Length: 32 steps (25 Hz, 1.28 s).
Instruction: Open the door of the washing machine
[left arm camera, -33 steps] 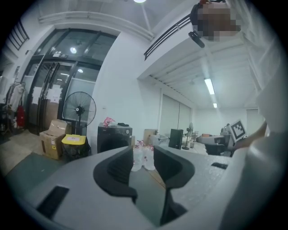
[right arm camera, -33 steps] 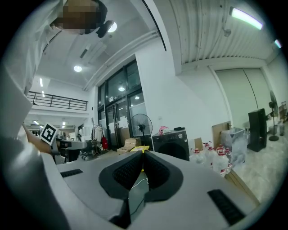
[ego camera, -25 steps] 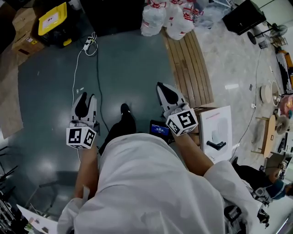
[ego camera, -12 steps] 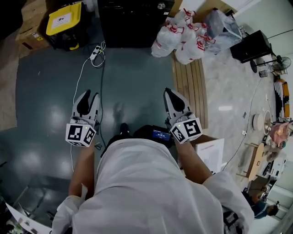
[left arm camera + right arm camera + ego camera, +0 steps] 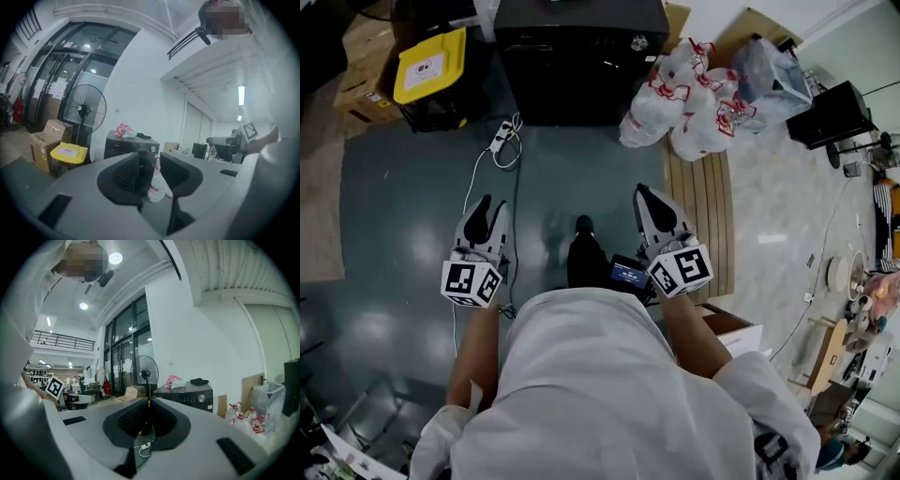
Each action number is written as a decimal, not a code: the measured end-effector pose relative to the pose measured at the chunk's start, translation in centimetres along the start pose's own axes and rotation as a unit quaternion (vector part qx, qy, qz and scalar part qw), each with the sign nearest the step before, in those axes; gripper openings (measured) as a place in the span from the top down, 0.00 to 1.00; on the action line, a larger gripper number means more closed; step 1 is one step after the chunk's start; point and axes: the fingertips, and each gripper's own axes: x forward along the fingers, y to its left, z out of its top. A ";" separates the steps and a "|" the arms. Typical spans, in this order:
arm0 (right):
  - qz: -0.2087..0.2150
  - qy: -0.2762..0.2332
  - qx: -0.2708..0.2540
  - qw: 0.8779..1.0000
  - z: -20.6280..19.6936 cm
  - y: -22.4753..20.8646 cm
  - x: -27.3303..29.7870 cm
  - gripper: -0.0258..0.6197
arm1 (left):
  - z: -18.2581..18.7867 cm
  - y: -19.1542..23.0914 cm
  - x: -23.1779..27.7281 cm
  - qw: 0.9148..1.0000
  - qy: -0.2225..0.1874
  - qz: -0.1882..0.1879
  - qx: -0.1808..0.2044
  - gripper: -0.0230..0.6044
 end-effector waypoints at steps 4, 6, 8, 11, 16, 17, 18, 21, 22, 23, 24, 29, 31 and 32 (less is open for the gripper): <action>0.018 -0.002 0.009 1.000 1.9 -5.4 5.9 0.91 | 3.2 2.1 6.4 1.000 -0.001 0.018 0.009 0.73; 0.033 -0.004 0.003 0.999 2.9 -7.8 8.9 0.91 | 4.1 3.2 9.7 0.999 0.006 0.025 0.019 0.73; 0.041 -0.004 -0.002 0.999 3.4 -10.1 11.8 0.91 | 4.3 4.3 13.1 0.999 0.016 0.027 0.025 0.73; 0.047 -0.004 0.002 0.999 3.4 -13.0 15.6 0.91 | 4.4 6.5 17.3 0.999 0.025 0.034 0.033 0.73; 0.042 0.009 0.015 0.999 2.0 -16.3 20.0 0.91 | 4.4 9.1 22.4 0.999 0.033 0.021 0.029 0.73; 0.039 0.012 0.017 0.999 1.7 -16.7 20.9 0.91 | 4.2 9.8 23.4 0.999 0.038 0.015 0.027 0.73; 0.035 0.016 0.017 0.999 1.4 -17.1 21.9 0.91 | 3.9 10.6 24.4 0.999 0.042 0.009 0.025 0.73; 0.015 0.023 0.021 0.999 0.6 -19.0 24.9 0.91 | 2.7 13.4 27.9 0.998 0.056 -0.009 0.020 0.72; 0.005 0.023 0.025 0.999 0.4 -19.7 25.9 0.91 | 2.2 14.4 29.0 0.998 0.062 -0.016 0.023 0.72; -0.006 0.024 0.028 0.999 0.4 -20.4 26.8 0.91 | 1.6 15.4 30.2 0.997 0.070 -0.024 0.027 0.72; -0.019 0.025 0.030 0.999 0.3 -21.0 27.8 0.91 | 0.8 16.4 31.3 0.996 0.080 -0.033 0.031 0.72; -0.046 0.065 -0.015 0.997 -0.7 -22.2 33.6 0.91 | -2.2 22.0 36.7 0.989 0.128 -0.074 0.030 0.71; -0.059 0.080 -0.022 0.995 -1.4 -23.2 35.9 0.91 | -3.0 24.0 38.8 0.985 0.141 -0.091 0.028 0.71; -0.069 0.082 -0.021 0.994 -1.6 -23.8 36.7 0.91 | -3.6 24.8 39.9 0.983 0.147 -0.103 0.027 0.71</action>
